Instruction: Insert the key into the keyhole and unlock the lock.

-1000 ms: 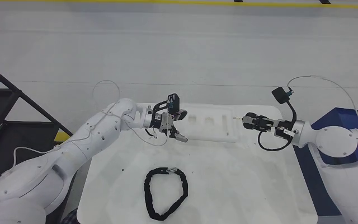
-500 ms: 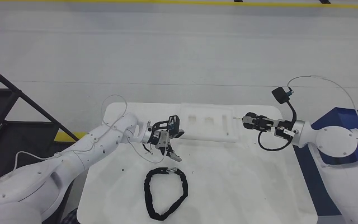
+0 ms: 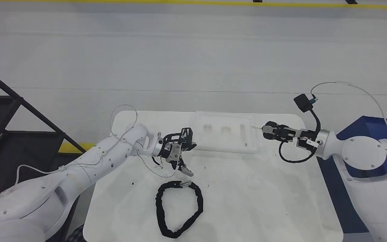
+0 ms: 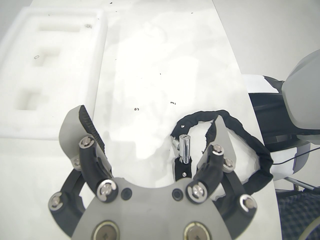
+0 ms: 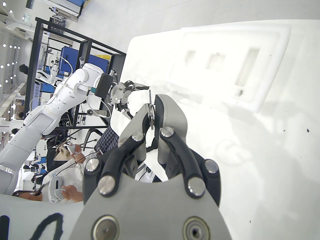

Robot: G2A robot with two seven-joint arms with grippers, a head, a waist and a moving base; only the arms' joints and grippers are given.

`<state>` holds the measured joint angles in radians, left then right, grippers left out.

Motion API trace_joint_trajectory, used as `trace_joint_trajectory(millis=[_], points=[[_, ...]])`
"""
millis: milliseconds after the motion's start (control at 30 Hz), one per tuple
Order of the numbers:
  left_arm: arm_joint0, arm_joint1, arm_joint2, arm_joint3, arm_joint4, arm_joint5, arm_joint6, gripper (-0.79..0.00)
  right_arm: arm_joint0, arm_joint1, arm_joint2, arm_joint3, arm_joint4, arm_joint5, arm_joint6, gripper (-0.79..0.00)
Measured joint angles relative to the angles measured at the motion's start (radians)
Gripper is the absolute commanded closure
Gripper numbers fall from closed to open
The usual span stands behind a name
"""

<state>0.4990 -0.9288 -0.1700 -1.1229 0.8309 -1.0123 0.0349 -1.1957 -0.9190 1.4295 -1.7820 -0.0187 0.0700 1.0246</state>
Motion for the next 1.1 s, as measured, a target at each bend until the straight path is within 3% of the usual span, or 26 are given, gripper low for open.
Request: trace_joint_trajectory(millis=[300,400,700,933,1100], points=[[0.007,0.000,-0.003,-0.006,0.009,0.014,-0.006,-0.785,0.000,0.000,0.000,0.000,0.000,0.000,0.000,0.000],[0.038,0.011,-0.027,-0.038,0.031,0.018,0.042,-0.785,0.000,0.000,0.000,0.000,0.000,0.000,0.000,0.000],[0.135,0.113,-0.087,-0.148,0.297,0.007,0.269,-0.785,0.000,0.000,0.000,0.000,0.000,0.000,0.000,0.000],[0.259,0.174,-0.135,-0.168,0.493,0.175,0.453,-0.785,0.000,0.000,0.000,0.000,0.000,0.000,0.000,0.000],[0.305,0.192,-0.150,-0.175,0.563,0.227,0.441,-0.785,0.000,0.000,0.000,0.000,0.000,0.000,0.000,0.000]])
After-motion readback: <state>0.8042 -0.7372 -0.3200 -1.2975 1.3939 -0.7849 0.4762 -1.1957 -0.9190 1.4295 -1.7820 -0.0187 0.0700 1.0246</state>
